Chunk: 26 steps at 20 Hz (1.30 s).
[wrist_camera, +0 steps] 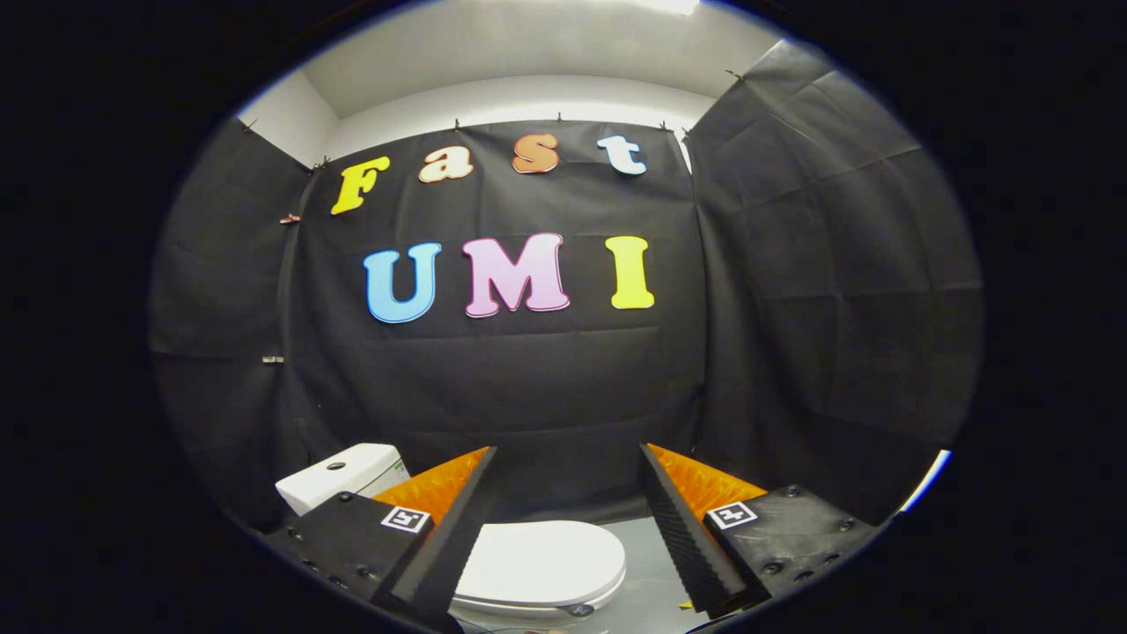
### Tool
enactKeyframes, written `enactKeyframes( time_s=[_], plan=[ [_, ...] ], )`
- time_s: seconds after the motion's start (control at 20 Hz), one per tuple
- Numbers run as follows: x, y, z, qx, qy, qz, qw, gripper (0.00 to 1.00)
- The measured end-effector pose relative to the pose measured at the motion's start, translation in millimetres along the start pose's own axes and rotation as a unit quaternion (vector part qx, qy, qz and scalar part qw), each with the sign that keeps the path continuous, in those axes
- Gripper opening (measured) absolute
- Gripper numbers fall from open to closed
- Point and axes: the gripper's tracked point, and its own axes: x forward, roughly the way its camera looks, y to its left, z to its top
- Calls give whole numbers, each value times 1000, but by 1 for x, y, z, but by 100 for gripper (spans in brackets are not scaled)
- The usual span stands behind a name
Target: Open the toilet lid.
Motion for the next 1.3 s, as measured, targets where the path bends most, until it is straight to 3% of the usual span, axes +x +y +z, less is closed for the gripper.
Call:
enactKeyframes(
  time_s=[0.45,0.75,1.3],
  plan=[
    [41,-61,-93,73,62,-48,994,98],
    [67,-92,-170,137,120,-65,981,97],
    [72,-107,-323,281,247,-74,925,97]
  ],
)
